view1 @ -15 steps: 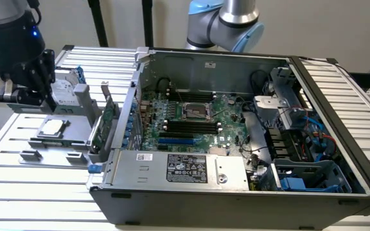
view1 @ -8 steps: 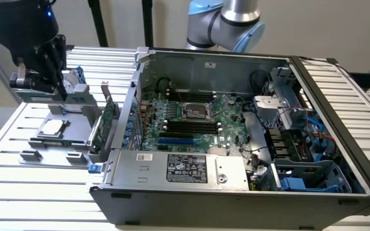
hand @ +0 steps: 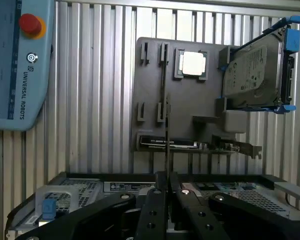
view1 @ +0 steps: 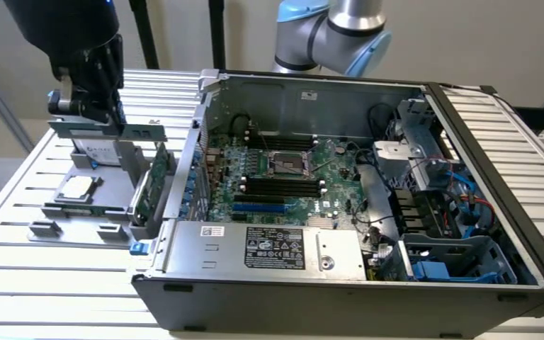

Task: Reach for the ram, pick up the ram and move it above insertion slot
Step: 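Pick up the ram and move it above insertion slot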

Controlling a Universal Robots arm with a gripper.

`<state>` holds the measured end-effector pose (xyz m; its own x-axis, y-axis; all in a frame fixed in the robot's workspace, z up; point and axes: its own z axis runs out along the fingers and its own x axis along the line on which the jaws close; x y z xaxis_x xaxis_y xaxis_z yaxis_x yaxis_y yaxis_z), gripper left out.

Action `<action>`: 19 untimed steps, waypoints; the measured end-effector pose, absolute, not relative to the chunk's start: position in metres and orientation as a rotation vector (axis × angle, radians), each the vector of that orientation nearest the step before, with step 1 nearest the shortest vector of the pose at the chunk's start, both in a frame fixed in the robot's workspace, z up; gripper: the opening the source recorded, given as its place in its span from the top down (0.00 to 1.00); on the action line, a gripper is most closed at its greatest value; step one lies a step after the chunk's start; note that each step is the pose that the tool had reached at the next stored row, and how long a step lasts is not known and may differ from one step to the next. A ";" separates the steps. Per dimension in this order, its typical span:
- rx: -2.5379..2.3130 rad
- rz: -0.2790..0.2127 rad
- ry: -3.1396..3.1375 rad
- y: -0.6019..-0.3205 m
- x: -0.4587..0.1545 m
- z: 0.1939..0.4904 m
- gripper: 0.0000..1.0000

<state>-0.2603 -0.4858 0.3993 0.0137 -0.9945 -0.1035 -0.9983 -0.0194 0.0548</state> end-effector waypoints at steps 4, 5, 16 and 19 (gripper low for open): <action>-2.207 0.189 2.166 -0.486 -0.242 0.401 0.87; -2.207 0.192 2.164 -0.486 -0.238 0.401 0.87; -2.199 0.217 2.145 -0.486 -0.187 0.404 0.87; -2.199 0.219 2.143 -0.486 -0.174 0.404 0.87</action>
<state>-0.1741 -0.4858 0.4035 0.0218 -0.9892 -0.1452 -0.9981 -0.0299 0.0539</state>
